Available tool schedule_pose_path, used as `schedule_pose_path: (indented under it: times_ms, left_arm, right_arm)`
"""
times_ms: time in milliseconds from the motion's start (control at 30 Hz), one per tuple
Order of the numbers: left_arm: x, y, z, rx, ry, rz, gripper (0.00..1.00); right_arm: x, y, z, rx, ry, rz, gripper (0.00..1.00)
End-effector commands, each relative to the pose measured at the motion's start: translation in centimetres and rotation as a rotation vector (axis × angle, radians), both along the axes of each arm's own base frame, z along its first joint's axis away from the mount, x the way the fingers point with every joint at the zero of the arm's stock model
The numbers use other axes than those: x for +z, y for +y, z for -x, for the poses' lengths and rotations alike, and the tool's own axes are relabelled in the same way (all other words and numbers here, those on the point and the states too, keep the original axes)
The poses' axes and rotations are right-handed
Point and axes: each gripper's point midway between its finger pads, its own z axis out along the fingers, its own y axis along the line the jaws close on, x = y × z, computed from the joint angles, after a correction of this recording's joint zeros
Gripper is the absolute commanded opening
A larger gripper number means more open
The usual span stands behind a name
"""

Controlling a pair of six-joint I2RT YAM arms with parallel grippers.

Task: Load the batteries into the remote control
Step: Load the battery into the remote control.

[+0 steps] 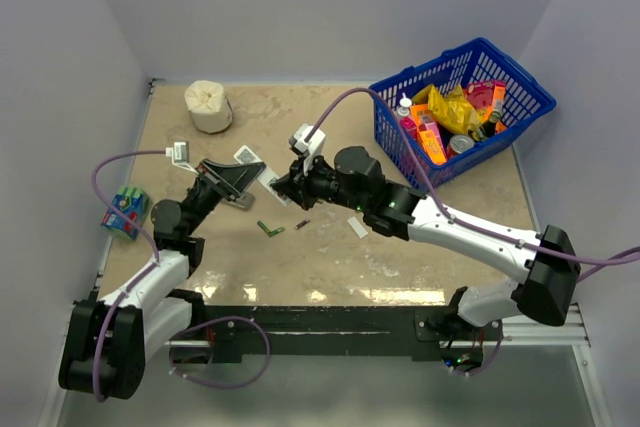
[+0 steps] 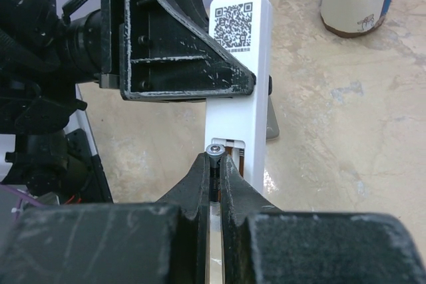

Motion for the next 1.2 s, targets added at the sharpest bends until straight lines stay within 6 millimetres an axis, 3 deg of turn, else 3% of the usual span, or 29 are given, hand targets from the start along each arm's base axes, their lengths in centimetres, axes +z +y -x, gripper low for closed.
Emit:
schedule_pose_path:
  times_ms: [0, 367, 800, 1167]
  left_arm:
    - [3.7, 0.0, 0.9, -0.002, -0.121, 0.045, 0.0]
    - [4.1, 0.0, 0.5, 0.0, -0.117, 0.057, 0.0]
    - [3.9, 0.0, 0.0, 0.019, -0.13, 0.032, 0.0]
    - [4.3, -0.2, -0.5, 0.029, -0.147, -0.005, 0.0]
  right_arm:
    - [1.2, 0.2, -0.7, -0.023, -0.066, -0.029, 0.0]
    - [-0.7, 0.8, -1.1, -0.009, -0.061, 0.042, 0.0]
    - [-3.2, -0.2, -1.5, -0.035, -0.04, 0.179, 0.0]
    - [-4.0, 0.2, -1.8, -0.013, -0.029, 0.248, 0.0]
